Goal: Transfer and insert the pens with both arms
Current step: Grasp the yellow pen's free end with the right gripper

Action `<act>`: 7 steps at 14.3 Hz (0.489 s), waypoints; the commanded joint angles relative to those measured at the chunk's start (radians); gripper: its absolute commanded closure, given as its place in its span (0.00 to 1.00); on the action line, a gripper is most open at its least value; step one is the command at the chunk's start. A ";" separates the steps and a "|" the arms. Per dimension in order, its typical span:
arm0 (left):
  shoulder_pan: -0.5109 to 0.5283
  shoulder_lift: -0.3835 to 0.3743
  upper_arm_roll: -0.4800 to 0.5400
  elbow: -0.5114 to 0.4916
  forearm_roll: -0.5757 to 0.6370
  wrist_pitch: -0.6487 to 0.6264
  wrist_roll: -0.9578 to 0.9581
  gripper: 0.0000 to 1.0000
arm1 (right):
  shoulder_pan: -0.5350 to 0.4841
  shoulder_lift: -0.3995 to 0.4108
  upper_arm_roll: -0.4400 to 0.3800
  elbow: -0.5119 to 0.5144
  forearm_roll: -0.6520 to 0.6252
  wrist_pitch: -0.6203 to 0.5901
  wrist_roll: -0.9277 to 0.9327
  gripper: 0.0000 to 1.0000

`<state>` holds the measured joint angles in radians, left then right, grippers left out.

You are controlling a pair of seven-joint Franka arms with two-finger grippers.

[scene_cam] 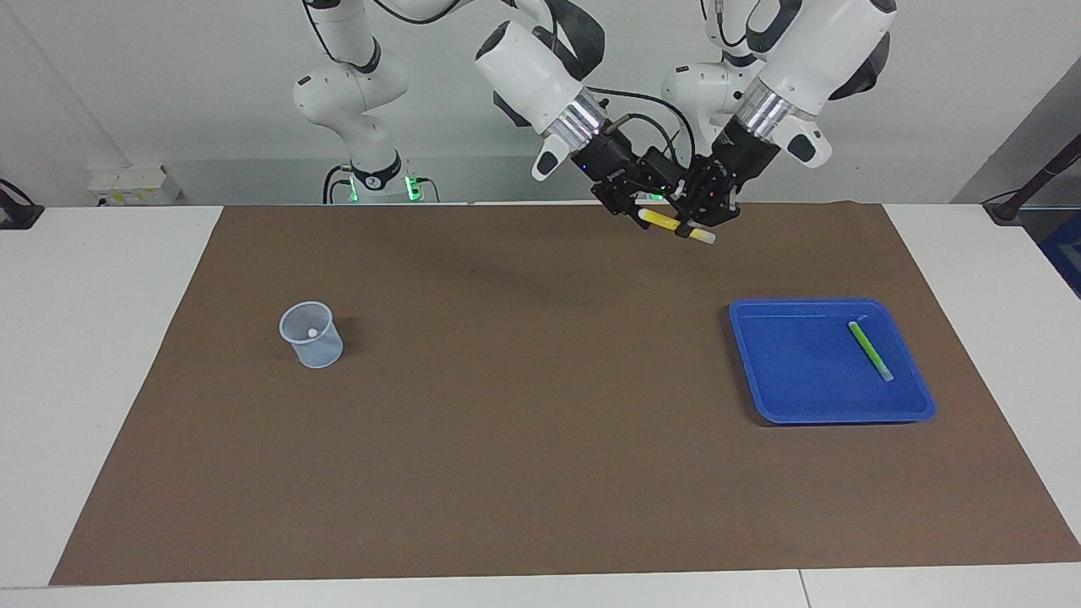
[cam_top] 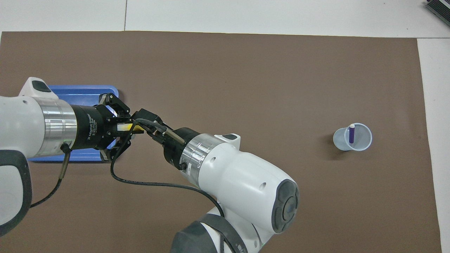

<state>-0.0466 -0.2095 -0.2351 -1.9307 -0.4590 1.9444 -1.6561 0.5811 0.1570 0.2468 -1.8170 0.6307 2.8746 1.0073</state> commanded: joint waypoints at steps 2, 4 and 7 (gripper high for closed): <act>-0.006 -0.036 0.003 -0.031 -0.012 -0.009 -0.014 1.00 | -0.015 0.009 0.003 0.015 0.012 -0.009 -0.016 0.21; -0.006 -0.037 0.003 -0.031 -0.012 -0.009 -0.014 1.00 | -0.014 0.009 0.003 0.015 0.012 -0.009 -0.016 0.33; -0.006 -0.037 0.003 -0.031 -0.012 -0.009 -0.014 1.00 | -0.011 0.007 0.003 0.007 0.014 -0.014 -0.010 0.42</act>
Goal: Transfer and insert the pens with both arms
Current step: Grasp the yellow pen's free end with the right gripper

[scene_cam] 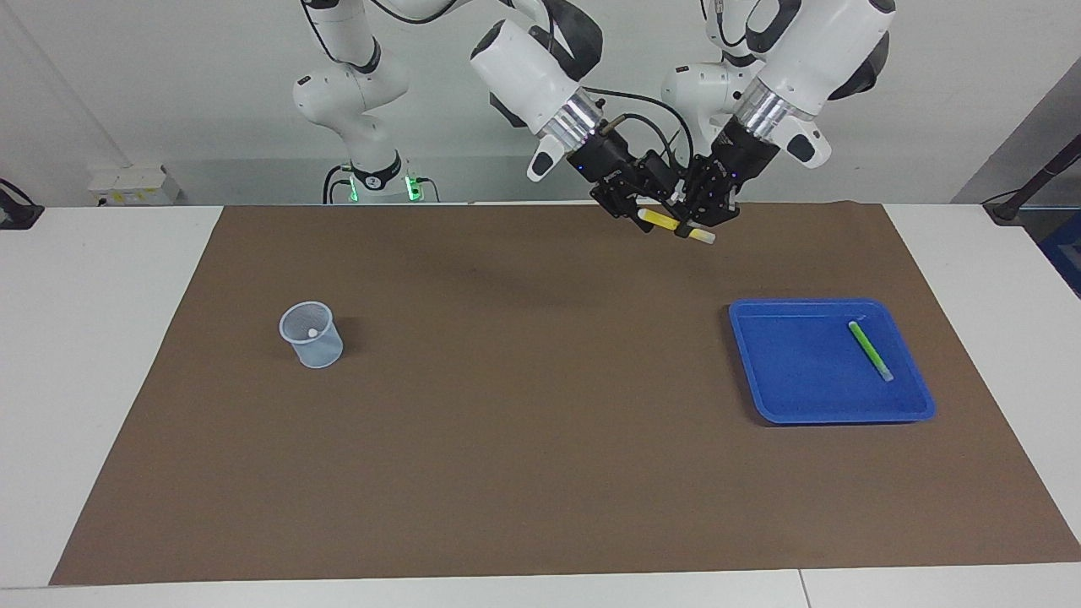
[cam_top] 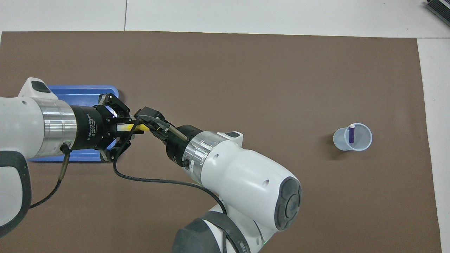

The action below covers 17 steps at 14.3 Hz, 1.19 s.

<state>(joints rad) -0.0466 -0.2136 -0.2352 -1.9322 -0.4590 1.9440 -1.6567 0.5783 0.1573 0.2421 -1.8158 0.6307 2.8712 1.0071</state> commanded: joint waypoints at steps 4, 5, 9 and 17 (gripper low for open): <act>-0.006 -0.035 0.004 -0.030 -0.012 -0.010 -0.014 1.00 | -0.009 -0.005 0.008 0.004 0.014 -0.049 -0.013 0.60; -0.006 -0.036 0.004 -0.030 -0.012 -0.010 -0.014 1.00 | -0.011 -0.008 0.008 0.001 0.014 -0.050 -0.013 0.60; -0.004 -0.038 0.004 -0.033 -0.012 -0.010 -0.014 1.00 | -0.032 -0.025 0.005 0.001 0.012 -0.122 -0.024 0.66; -0.006 -0.038 0.004 -0.033 -0.012 -0.010 -0.014 1.00 | -0.038 -0.035 0.005 -0.002 0.012 -0.156 -0.051 0.81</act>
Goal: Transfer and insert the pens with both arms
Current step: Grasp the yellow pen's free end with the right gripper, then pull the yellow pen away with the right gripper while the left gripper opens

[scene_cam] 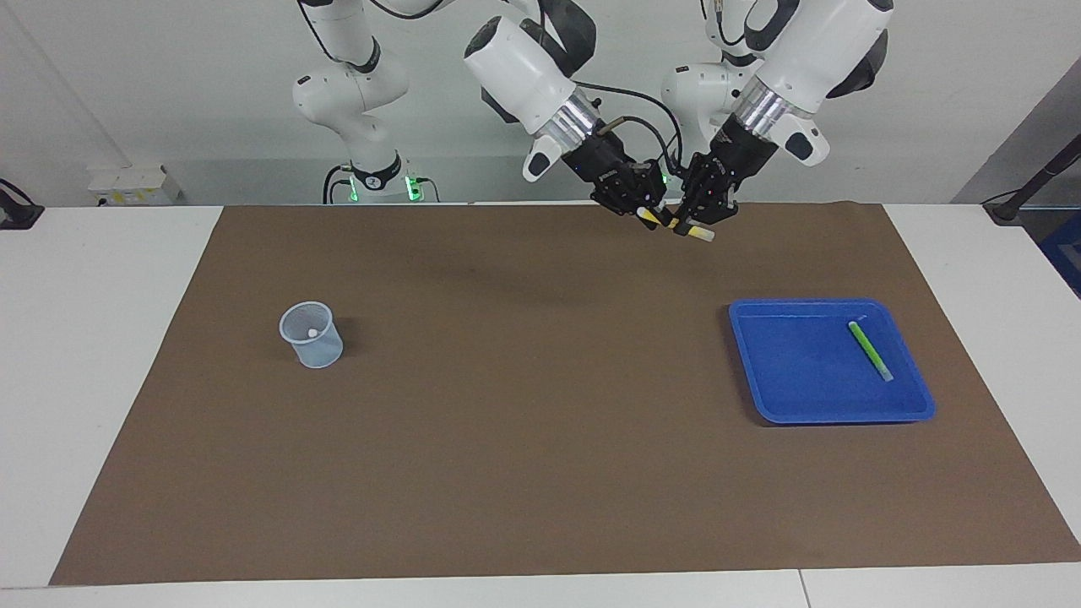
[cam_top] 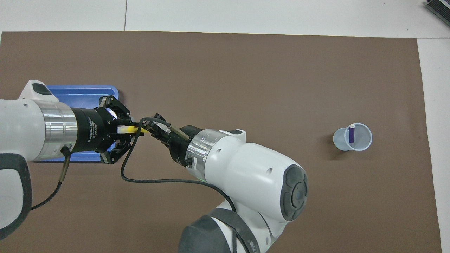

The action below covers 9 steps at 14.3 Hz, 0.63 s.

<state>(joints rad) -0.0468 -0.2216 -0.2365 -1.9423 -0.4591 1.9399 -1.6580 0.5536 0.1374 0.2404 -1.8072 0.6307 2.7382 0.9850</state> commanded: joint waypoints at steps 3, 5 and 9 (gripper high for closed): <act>-0.004 -0.030 0.005 -0.023 -0.012 -0.006 -0.008 1.00 | -0.014 -0.015 0.007 -0.011 0.012 -0.023 -0.029 1.00; -0.004 -0.030 0.005 -0.023 -0.012 -0.006 -0.008 1.00 | -0.015 -0.015 0.007 -0.011 0.014 -0.023 -0.029 1.00; -0.004 -0.030 0.005 -0.023 -0.012 -0.007 -0.008 1.00 | -0.015 -0.015 0.007 -0.007 0.014 -0.023 -0.029 1.00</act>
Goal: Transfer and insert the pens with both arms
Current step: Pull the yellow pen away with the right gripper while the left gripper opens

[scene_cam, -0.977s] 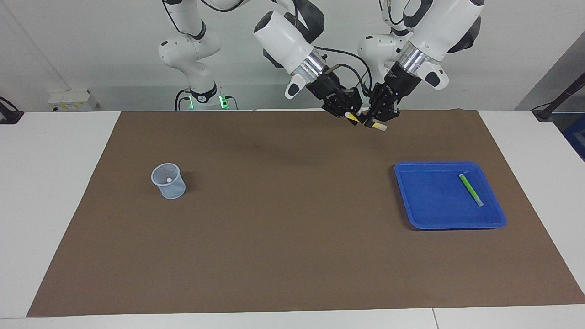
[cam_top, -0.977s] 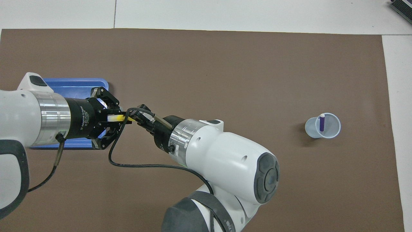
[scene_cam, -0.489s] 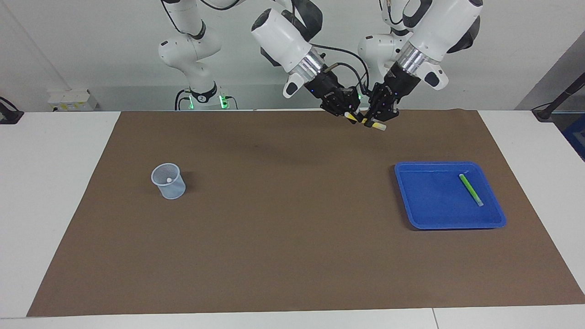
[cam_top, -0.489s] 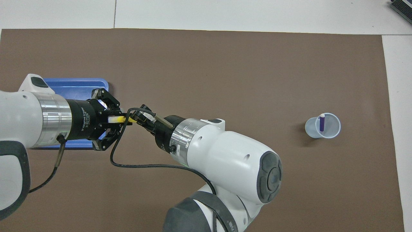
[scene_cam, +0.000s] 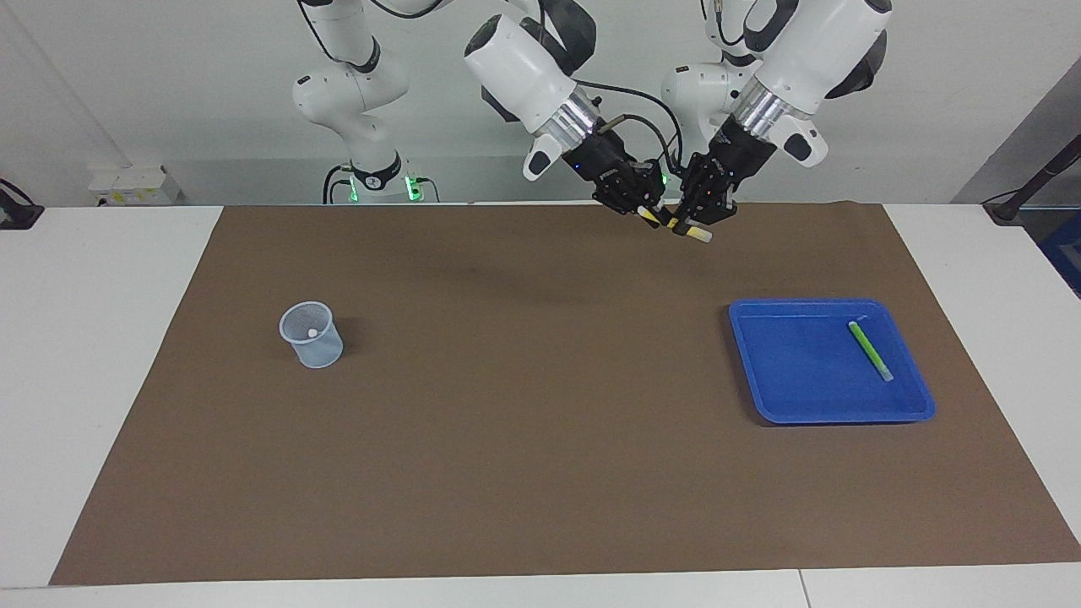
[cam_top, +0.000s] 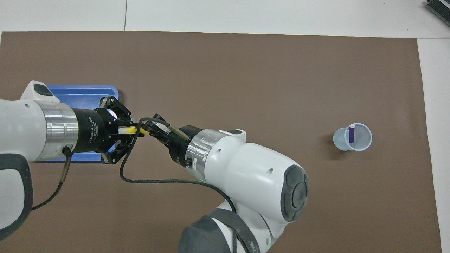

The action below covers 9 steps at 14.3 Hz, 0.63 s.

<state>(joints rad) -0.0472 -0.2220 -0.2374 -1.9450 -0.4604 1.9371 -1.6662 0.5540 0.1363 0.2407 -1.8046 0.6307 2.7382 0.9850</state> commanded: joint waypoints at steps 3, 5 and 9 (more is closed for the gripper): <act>-0.003 -0.030 0.006 -0.020 -0.011 -0.006 0.012 0.98 | -0.017 -0.014 0.006 -0.010 0.014 -0.023 -0.029 1.00; -0.003 -0.030 0.006 -0.020 -0.011 -0.004 0.014 0.58 | -0.016 -0.014 0.006 -0.010 0.014 -0.023 -0.029 1.00; -0.003 -0.030 0.006 -0.020 -0.003 -0.003 0.016 0.21 | -0.017 -0.014 0.005 -0.010 0.012 -0.029 -0.032 1.00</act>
<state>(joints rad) -0.0472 -0.2258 -0.2373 -1.9449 -0.4603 1.9371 -1.6605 0.5529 0.1363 0.2401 -1.8058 0.6307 2.7346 0.9849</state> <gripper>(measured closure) 0.515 0.811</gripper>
